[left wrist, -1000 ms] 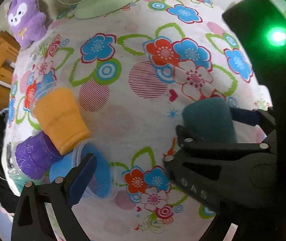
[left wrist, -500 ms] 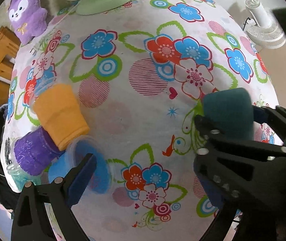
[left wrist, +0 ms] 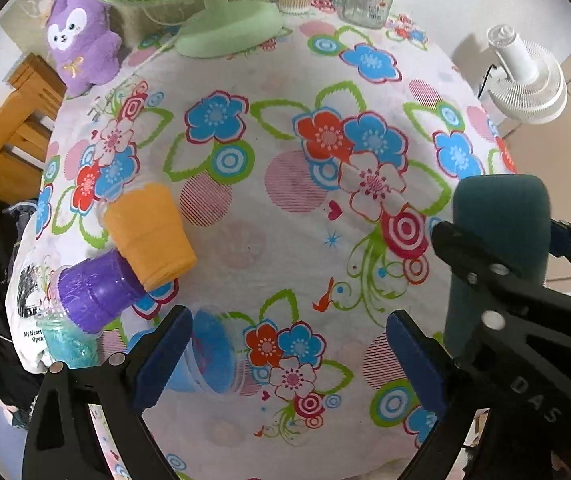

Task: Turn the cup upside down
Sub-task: 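Rotate the teal cup with the right tool so its rim faces down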

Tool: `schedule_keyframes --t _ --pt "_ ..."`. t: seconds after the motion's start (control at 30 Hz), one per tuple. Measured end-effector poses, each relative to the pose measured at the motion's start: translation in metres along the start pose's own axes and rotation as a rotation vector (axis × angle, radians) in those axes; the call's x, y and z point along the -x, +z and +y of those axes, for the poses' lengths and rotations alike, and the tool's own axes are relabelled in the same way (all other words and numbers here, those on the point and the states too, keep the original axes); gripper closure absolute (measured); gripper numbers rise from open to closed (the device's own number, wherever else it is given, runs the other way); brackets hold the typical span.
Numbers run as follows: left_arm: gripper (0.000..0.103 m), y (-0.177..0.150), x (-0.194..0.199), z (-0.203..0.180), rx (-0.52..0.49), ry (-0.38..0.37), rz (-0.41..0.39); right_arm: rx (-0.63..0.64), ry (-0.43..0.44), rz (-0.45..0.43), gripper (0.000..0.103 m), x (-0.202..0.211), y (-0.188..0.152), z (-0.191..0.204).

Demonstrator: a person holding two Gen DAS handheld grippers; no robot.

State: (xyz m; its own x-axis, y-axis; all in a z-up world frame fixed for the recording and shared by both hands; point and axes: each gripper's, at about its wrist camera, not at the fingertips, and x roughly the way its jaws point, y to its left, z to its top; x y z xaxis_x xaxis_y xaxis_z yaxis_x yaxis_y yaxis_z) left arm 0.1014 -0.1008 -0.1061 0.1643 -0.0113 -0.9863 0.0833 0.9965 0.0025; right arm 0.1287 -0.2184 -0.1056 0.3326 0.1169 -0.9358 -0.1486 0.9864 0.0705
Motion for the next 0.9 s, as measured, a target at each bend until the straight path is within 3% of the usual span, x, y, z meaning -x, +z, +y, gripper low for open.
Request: schedule_keyframes --t 0.43,0.9 --pt "0.005 -0.002 0.022 -0.029 -0.031 -0.031 -0.071 0.022 -0.002 -0.213 0.035 0.056 -0.009 -0.020" --pt "0.005 0.021 -0.023 -0.033 -0.033 -0.015 -0.060 -0.017 0.013 -0.397 0.035 0.023 -0.013 -0.041"
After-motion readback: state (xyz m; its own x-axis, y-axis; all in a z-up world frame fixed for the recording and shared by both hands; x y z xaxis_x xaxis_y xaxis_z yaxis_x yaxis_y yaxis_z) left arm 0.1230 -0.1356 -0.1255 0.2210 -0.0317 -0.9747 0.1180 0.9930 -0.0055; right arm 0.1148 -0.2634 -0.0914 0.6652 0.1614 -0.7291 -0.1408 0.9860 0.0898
